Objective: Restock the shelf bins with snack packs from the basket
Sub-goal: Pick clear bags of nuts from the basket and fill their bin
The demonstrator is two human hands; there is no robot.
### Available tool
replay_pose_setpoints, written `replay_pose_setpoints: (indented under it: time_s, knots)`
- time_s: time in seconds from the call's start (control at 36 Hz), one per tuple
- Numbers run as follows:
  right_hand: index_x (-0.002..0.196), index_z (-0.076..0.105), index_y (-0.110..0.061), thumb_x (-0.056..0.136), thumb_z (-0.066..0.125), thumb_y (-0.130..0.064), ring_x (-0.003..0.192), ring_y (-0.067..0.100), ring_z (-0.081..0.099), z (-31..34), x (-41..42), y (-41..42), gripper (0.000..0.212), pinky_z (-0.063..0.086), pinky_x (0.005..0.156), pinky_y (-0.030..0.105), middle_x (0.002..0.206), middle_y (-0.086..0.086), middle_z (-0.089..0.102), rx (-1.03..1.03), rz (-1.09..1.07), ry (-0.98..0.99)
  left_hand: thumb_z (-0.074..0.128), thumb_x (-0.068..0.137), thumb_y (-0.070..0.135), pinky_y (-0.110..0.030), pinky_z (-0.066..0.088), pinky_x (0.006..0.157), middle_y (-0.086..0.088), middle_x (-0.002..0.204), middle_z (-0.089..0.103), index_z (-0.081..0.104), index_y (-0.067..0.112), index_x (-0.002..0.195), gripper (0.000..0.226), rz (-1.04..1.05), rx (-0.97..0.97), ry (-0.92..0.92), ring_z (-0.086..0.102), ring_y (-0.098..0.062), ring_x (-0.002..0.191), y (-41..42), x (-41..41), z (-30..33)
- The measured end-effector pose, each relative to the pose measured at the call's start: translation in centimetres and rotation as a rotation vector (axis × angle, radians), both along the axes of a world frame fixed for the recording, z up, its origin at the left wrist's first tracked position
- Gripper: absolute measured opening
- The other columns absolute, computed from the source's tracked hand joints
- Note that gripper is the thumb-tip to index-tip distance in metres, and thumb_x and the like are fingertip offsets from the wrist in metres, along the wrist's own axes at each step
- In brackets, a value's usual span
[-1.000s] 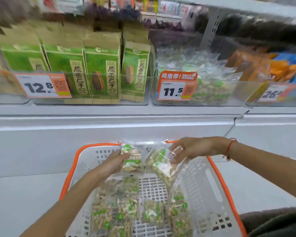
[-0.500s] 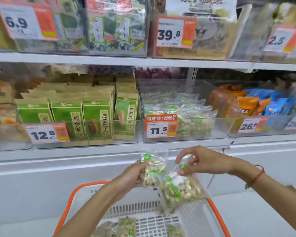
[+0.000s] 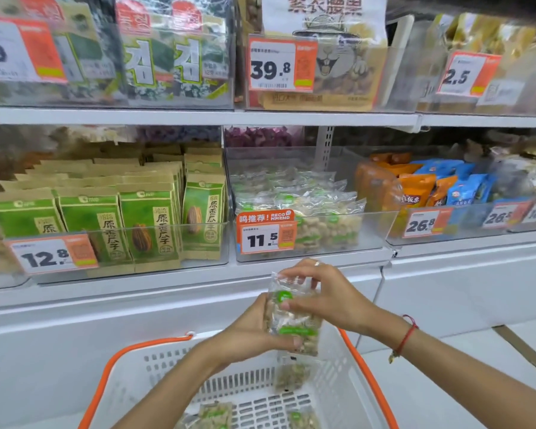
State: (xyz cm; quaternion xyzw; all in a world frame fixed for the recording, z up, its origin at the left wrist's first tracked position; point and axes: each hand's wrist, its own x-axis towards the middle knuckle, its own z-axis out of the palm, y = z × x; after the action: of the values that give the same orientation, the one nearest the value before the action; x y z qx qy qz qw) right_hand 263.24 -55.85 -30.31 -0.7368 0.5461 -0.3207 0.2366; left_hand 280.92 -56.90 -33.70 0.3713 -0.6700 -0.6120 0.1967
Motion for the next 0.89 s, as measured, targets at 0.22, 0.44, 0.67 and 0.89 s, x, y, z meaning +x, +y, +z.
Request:
replay_pose_setpoints:
  time_s: [0.22, 0.44, 0.67, 0.89]
  knots:
    - [0.145, 0.014, -0.043, 0.077, 0.077, -0.037, 0.136, 0.000, 0.019, 4.1, -2.7, 0.6, 0.093, 0.023, 0.110, 0.018, 0.149, -0.019, 0.023, 0.201, 0.024, 0.194, 0.070, 0.083, 0.013, -0.005, 0.045, 0.071, 0.016, 0.116, 0.063, 0.040, 0.027, 0.126, 0.054, 0.185, -0.075, 0.189, 0.062, 0.008, 0.098, -0.2, -0.6, 0.6]
    - [0.139, 0.032, -0.048, 0.075, 0.075, -0.045, 0.128, -0.010, 0.024, 8.1, -5.3, 1.2, 0.077, 0.021, 0.108, 0.012, 0.133, -0.035, 0.030, -0.137, 0.017, 0.511, 0.074, 0.069, 0.049, -0.018, 0.044, 0.092, 0.036, 0.122, 0.053, 0.033, 0.056, 0.123, 0.068, 0.045, -0.431, 0.167, 0.052, 0.013, 0.112, -2.1, -3.3, 4.6]
    - [0.131, 0.041, -0.035, 0.074, 0.070, -0.054, 0.112, 0.007, 0.048, 11.7, -8.2, 1.0, 0.067, 0.040, 0.091, 0.025, 0.121, -0.017, 0.053, -0.231, -0.162, 0.677, 0.082, 0.069, 0.037, -0.035, 0.047, 0.097, 0.007, 0.120, 0.050, 0.048, 0.039, 0.122, 0.064, -0.086, -0.640, 0.187, 0.054, -0.007, 0.114, -5.8, -7.4, 8.9]
    - [0.108, 0.056, -0.025, 0.071, 0.071, -0.059, 0.092, 0.012, 0.062, 11.7, -13.2, 0.6, 0.052, 0.049, 0.078, 0.034, 0.097, -0.012, 0.067, -0.423, -0.482, 0.353, 0.065, 0.063, 0.073, -0.035, 0.014, 0.118, 0.018, 0.157, 0.002, -0.001, 0.037, 0.150, 0.115, -0.060, -0.890, -0.254, 0.007, -0.005, 0.144, -11.0, -9.9, 12.0]
